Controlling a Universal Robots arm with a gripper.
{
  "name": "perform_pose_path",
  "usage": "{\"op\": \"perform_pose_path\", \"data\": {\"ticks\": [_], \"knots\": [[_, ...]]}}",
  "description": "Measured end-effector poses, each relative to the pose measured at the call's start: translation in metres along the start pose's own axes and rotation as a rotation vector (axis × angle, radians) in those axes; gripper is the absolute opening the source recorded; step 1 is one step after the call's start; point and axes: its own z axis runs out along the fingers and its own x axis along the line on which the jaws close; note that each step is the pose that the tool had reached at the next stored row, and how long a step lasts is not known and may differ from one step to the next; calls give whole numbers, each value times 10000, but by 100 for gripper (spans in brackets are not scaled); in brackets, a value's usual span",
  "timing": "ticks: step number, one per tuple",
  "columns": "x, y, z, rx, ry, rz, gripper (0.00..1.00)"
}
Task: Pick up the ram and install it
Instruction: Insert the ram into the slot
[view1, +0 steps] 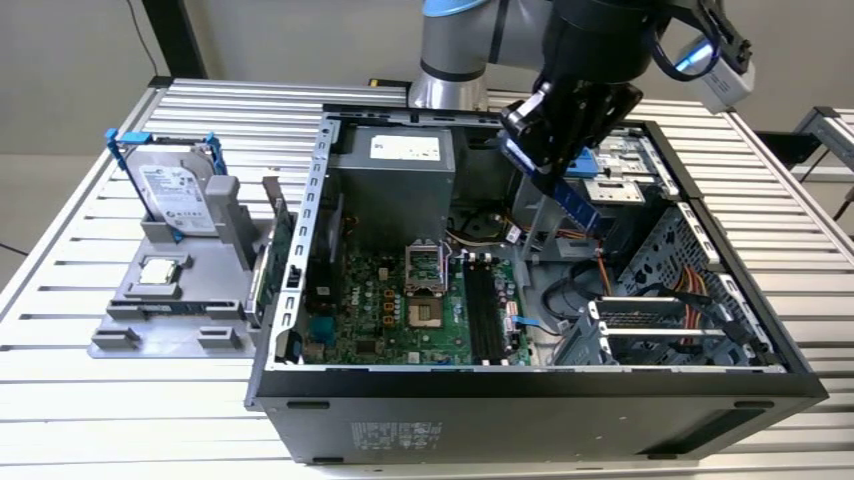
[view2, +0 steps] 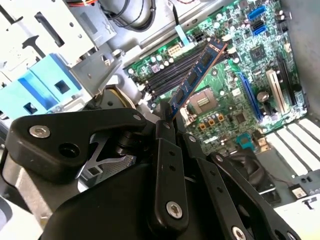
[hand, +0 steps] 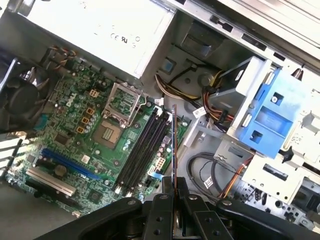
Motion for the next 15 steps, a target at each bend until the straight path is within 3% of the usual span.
{"op": "perform_pose_path", "data": {"ticks": [15], "knots": [[0,0,3,45,-28,1718,0]]}}
